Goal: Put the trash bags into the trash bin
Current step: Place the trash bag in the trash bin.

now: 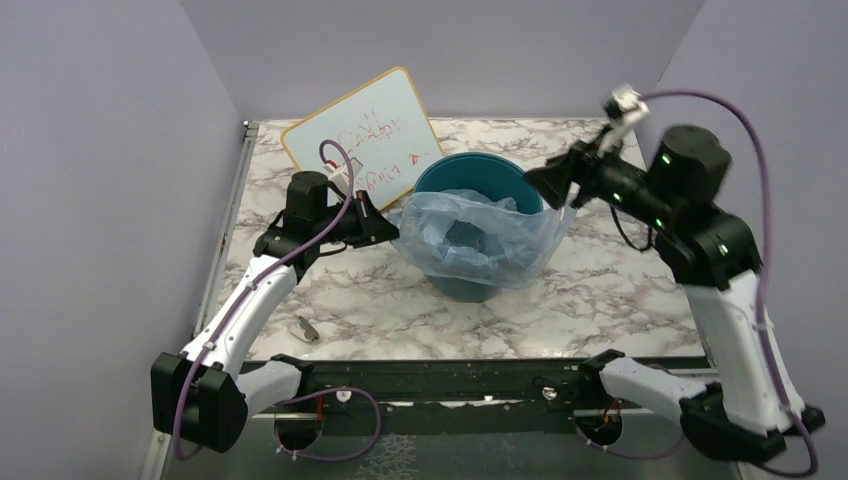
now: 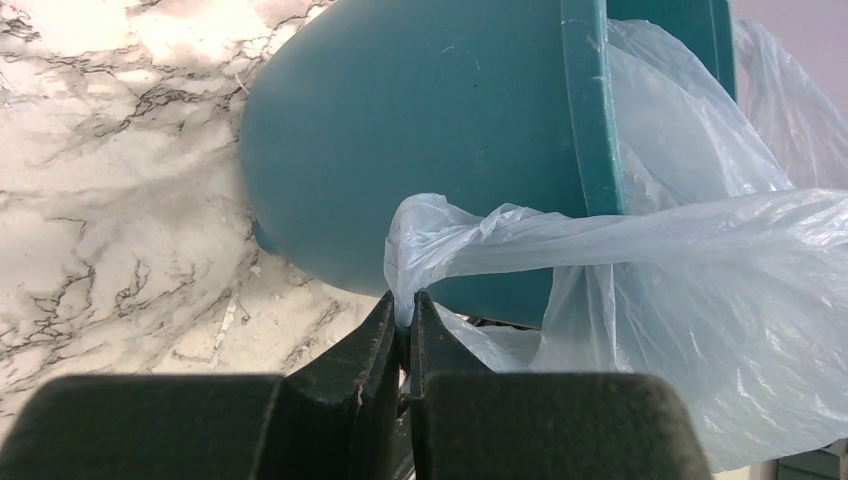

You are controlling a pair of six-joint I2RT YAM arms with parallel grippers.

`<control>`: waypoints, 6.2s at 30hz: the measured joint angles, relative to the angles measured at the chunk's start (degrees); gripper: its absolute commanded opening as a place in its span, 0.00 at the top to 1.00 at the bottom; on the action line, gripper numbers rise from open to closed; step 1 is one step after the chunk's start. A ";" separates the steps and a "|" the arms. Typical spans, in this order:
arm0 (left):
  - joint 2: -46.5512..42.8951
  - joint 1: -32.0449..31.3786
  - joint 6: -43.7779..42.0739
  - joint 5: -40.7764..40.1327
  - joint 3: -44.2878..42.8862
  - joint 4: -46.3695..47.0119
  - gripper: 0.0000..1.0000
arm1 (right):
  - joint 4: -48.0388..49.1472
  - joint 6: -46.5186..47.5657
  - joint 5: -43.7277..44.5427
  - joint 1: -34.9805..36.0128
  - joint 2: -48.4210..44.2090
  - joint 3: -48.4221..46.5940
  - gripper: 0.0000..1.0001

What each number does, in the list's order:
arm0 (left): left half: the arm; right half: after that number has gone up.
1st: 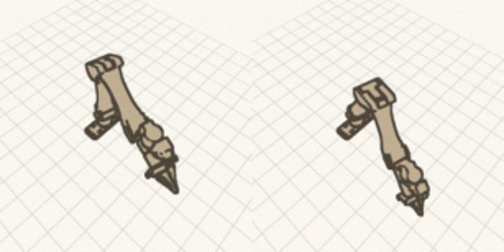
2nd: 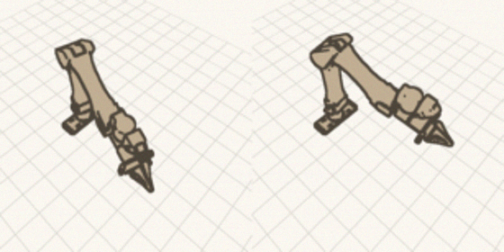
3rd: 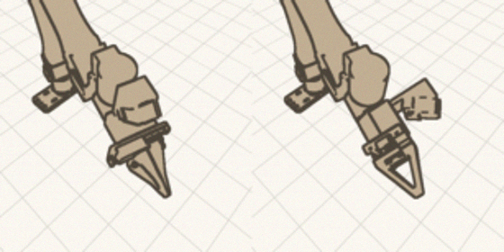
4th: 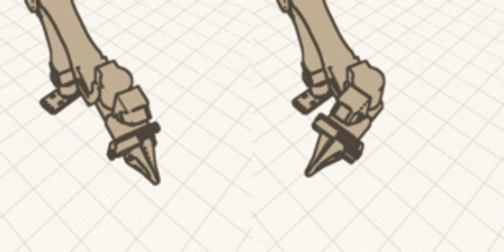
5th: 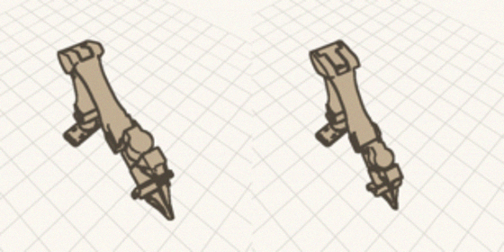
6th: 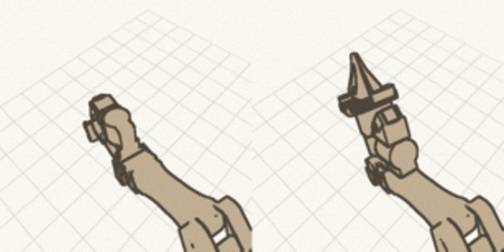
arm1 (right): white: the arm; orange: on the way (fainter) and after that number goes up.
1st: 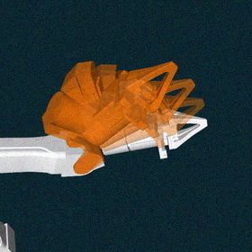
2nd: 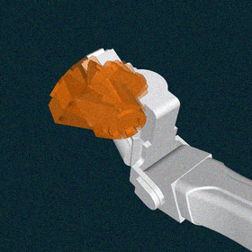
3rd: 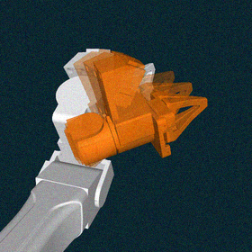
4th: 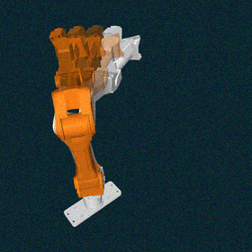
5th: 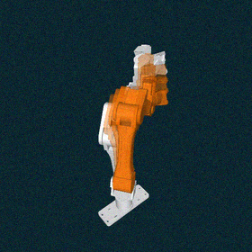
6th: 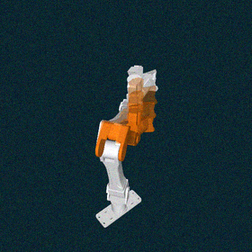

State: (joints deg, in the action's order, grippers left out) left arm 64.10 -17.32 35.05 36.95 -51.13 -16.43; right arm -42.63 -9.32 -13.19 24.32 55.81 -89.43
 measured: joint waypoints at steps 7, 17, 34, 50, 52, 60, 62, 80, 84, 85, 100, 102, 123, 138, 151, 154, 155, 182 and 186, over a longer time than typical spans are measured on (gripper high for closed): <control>0.13 0.00 -0.22 -0.13 -0.90 0.00 0.92 | -3.32 9.53 -22.67 0.00 17.07 -4.31 0.37; 0.24 0.00 -0.22 -0.17 -1.49 -0.02 0.92 | -5.73 13.84 -31.56 0.04 17.84 -5.20 0.36; 0.90 0.00 -0.44 -0.17 -2.14 -0.02 0.92 | -4.46 12.22 -36.26 0.07 19.96 -4.66 0.56; 3.54 0.48 -1.31 -2.71 -4.52 -0.31 1.00 | 4.22 4.50 -12.68 -0.13 22.45 -0.72 0.99; 4.50 0.85 -1.55 -3.13 -5.62 -0.24 1.00 | 6.88 3.17 -7.50 -0.50 23.89 -0.46 1.00; 8.46 2.73 -1.90 -4.39 -7.87 2.69 1.00 | 13.97 2.10 1.49 -2.64 28.28 -0.20 0.99; 9.44 2.97 -1.88 -4.42 -7.89 3.87 1.00 | 14.75 2.08 2.32 -3.50 29.33 -0.20 0.99; 19.58 3.89 -0.39 -2.71 -12.98 10.16 1.00 | 15.69 2.12 4.11 -7.43 37.03 -2.73 0.96; 21.70 4.09 0.55 -1.38 -13.16 11.78 1.00 | 14.01 3.76 5.27 -7.56 39.67 -4.22 0.92; 21.88 4.09 0.74 -0.96 -12.70 12.07 1.00 | 13.84 4.17 5.35 -7.56 39.65 -3.56 0.91; 19.91 4.09 0.68 4.22 -8.20 12.46 1.00 | 10.64 5.03 14.58 -7.72 34.80 2.16 0.47; 19.23 4.07 0.63 4.66 -8.20 12.50 1.00 | 9.53 4.42 17.81 -7.72 34.80 0.79 0.42; 18.75 4.09 0.22 6.43 -8.20 12.17 1.00 | 1.22 -1.90 24.50 -12.02 19.43 -1.22 0.18; 17.31 4.09 -0.81 6.49 -6.64 10.03 1.00 | -3.41 -3.04 20.81 -12.13 19.21 14.75 0.16; 14.05 4.09 -1.57 6.49 -5.22 8.83 1.00 | 0.48 -5.97 33.16 -12.35 -0.44 10.10 0.23; 13.94 4.09 -1.55 6.49 -4.87 8.63 1.00 | 0.31 -7.15 26.38 -12.63 -4.20 9.49 0.29; 13.77 4.09 -1.53 6.47 -4.66 8.63 1.00 | 0.50 -6.80 22.23 -12.68 -5.81 10.40 0.29; 11.19 4.09 -1.66 6.51 -2.62 8.04 1.00 | 1.33 23.08 -24.87 -12.63 -1.73 16.61 0.46; 11.19 4.09 -1.92 6.51 -2.62 7.34 1.00 | 1.95 28.04 -26.49 -12.24 -0.48 16.61 0.46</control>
State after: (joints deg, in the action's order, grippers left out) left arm 75.29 -13.23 33.12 43.46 -53.76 -9.08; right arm -40.69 18.72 -39.68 12.08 55.33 -72.82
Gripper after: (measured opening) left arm 0.005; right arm 0.539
